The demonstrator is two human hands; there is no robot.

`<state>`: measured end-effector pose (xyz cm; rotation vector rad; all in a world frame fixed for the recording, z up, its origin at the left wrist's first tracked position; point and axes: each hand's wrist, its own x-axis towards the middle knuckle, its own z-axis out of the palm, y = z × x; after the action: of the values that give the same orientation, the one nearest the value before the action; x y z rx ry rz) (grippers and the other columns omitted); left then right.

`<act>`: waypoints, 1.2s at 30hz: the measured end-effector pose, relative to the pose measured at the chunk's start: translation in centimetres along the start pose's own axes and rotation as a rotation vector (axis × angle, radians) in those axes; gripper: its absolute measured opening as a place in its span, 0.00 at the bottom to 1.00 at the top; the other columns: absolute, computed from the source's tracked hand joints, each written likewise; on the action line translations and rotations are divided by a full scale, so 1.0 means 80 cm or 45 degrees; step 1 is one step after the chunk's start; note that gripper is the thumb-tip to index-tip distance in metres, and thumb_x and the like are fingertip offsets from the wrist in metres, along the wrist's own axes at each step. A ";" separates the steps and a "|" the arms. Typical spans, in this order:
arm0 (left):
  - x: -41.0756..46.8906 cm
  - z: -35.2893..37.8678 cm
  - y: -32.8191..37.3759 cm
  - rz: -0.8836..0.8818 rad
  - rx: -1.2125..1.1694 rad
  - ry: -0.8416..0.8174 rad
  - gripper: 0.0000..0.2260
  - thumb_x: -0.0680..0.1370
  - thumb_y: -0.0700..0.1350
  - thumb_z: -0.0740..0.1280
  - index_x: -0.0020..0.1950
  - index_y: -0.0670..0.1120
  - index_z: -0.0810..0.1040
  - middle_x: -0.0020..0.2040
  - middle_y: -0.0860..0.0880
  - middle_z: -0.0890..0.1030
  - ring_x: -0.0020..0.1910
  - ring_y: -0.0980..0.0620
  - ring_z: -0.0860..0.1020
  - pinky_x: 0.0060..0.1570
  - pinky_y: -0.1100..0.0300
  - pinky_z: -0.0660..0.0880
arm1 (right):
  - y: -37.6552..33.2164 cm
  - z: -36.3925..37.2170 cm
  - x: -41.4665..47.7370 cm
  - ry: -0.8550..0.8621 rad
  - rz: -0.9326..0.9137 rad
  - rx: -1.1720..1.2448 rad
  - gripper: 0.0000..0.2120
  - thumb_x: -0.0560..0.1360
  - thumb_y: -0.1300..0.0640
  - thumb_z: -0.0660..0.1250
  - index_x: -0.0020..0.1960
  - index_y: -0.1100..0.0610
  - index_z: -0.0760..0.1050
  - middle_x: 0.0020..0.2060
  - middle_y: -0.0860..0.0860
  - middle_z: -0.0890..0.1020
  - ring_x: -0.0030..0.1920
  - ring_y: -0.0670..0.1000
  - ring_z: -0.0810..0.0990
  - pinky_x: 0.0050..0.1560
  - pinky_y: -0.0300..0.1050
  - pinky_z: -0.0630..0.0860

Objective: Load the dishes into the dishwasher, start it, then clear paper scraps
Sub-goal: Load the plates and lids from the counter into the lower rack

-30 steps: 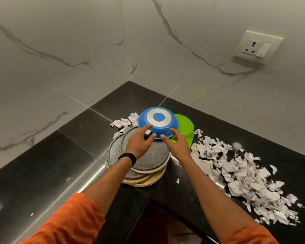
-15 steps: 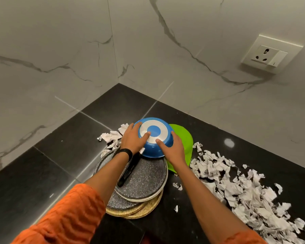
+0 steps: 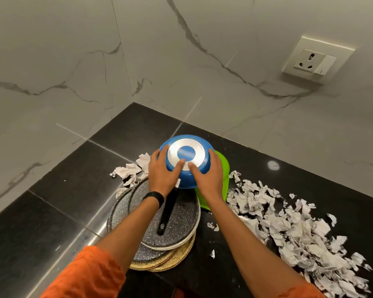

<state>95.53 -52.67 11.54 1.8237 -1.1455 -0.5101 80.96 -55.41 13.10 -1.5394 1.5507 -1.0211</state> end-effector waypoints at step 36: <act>-0.484 0.235 0.403 1.953 0.172 -1.256 0.16 0.69 0.56 0.78 0.55 0.54 0.83 0.82 0.49 0.55 0.83 0.48 0.41 0.77 0.38 0.54 | 0.130 -0.616 -0.472 0.424 0.041 -0.773 0.26 0.74 0.54 0.77 0.69 0.55 0.73 0.57 0.55 0.82 0.55 0.54 0.80 0.55 0.41 0.70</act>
<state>47.18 -33.43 25.04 0.2283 -2.7723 -0.3304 33.39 -15.54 23.40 -1.7877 2.2622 -0.8591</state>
